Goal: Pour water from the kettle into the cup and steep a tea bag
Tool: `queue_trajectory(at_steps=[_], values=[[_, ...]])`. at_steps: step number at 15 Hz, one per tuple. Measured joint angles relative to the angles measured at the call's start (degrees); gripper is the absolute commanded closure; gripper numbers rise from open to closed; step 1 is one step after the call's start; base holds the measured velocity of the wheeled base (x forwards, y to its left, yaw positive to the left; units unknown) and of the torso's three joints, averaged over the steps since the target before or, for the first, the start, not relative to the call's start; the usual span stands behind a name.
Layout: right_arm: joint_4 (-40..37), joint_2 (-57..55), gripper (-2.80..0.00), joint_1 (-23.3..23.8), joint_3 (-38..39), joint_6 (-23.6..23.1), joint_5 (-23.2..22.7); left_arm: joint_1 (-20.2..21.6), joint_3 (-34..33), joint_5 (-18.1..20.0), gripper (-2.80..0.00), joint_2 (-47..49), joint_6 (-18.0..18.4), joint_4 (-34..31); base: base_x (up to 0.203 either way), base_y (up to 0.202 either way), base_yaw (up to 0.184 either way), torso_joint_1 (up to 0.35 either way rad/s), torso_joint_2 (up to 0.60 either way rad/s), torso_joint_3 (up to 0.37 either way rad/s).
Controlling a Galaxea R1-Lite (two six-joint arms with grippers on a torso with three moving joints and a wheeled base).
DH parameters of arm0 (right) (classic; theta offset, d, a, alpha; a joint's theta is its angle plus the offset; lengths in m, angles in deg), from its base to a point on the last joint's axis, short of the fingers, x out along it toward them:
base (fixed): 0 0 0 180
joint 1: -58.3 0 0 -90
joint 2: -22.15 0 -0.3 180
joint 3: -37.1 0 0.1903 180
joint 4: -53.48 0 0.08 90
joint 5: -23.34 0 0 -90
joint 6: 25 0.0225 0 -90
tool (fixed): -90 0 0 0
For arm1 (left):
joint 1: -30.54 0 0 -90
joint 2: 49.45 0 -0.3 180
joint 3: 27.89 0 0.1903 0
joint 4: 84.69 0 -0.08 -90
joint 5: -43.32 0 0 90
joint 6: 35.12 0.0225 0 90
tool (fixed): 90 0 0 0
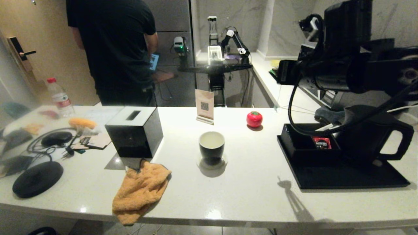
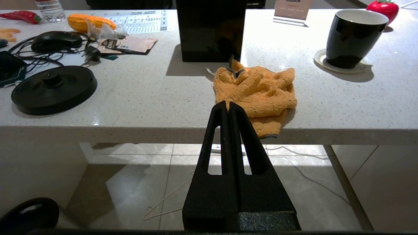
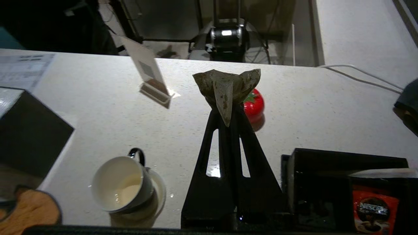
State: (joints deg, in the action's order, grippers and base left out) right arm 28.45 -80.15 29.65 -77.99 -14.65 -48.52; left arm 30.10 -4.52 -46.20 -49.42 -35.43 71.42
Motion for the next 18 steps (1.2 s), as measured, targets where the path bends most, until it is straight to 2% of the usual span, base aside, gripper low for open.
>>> queue_trajectory(at_steps=[5, 8, 14, 18], values=[[-0.09, 2.30, 0.00, -3.75, 0.00, -0.12, 0.27, 0.00, 0.00, 0.04, 0.00, 0.00, -0.02, 0.00, 0.000, 0.000, 0.000, 0.000, 0.00, 0.000], [0.05, 3.09, 0.00, -4.66, -0.09, -2.28, 0.10, 0.00, 0.00, 0.06, 0.00, 0.00, -0.02, 0.00, 0.000, 0.000, 0.000, 0.000, 0.00, 0.000], [0.18, 3.49, 0.00, -9.96, -0.14, -2.61, 0.19, 0.00, 0.00, 0.56, 0.00, 0.00, 0.59, 0.01, 0.000, 0.000, 0.000, 0.000, 0.00, 0.000], [0.19, 2.48, 0.00, -11.74, -1.22, -4.81, -0.09, 0.00, 0.07, 0.61, 0.00, 0.00, 0.49, 0.01, 0.000, 0.000, 0.000, 0.000, 0.00, 0.000]])
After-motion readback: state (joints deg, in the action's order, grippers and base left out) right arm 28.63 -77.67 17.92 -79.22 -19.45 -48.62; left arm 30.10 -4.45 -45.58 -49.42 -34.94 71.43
